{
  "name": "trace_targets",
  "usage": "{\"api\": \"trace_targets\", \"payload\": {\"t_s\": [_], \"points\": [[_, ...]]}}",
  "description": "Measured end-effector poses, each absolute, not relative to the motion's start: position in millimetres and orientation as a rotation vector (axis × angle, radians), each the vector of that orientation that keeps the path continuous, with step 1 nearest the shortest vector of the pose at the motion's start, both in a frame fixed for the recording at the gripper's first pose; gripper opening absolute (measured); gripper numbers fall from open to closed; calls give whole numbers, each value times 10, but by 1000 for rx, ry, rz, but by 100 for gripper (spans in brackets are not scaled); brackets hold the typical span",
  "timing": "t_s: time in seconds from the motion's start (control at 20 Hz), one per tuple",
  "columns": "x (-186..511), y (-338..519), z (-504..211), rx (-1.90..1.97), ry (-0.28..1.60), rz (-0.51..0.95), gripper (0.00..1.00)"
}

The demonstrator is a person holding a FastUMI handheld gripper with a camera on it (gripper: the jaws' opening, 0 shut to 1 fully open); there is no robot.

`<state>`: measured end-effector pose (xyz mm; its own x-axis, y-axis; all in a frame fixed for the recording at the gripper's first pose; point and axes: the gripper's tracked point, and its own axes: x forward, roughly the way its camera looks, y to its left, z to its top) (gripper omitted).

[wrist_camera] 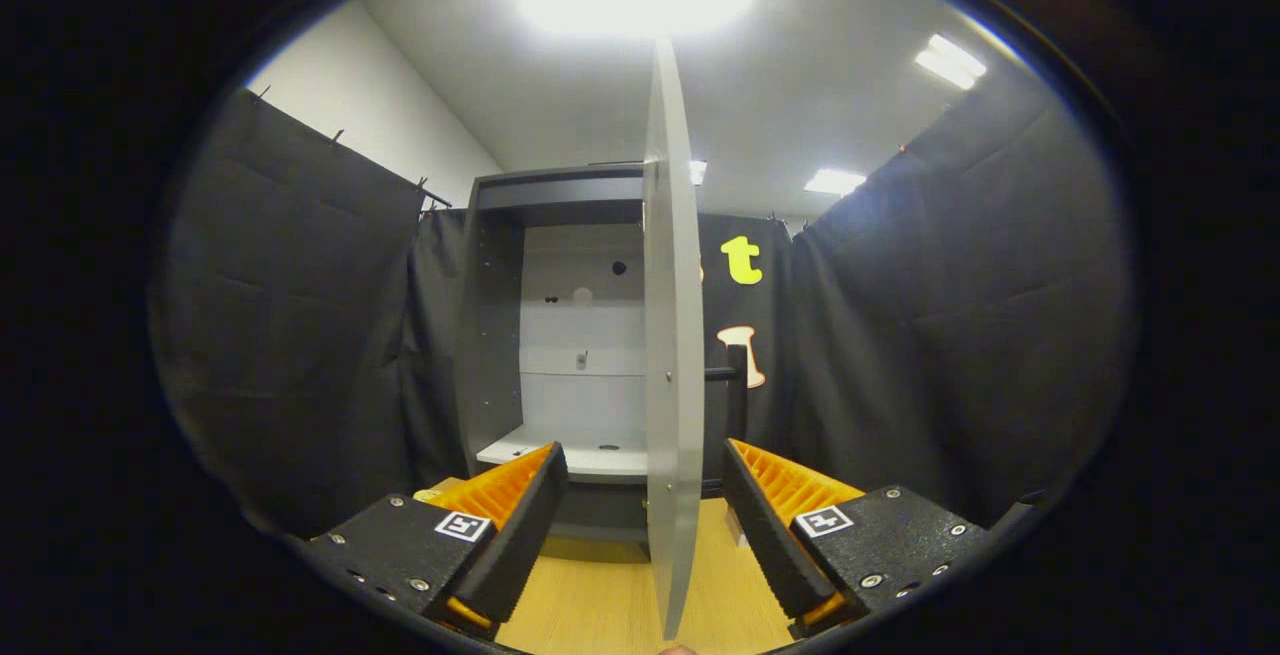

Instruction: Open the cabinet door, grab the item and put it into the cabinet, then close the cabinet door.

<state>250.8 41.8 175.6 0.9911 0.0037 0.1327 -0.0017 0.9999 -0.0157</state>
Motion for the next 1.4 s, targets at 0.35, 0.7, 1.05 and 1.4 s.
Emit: {"api": "trace_targets", "payload": {"t_s": [0.35,0.7,1.05,1.4], "points": [[2534,972,1448,24,-120,53,95],[3014,1749,487,58,9,138,95],[3265,2246,-443,70,126,186,95],[3454,2569,-1274,75,261,188,95]]}}
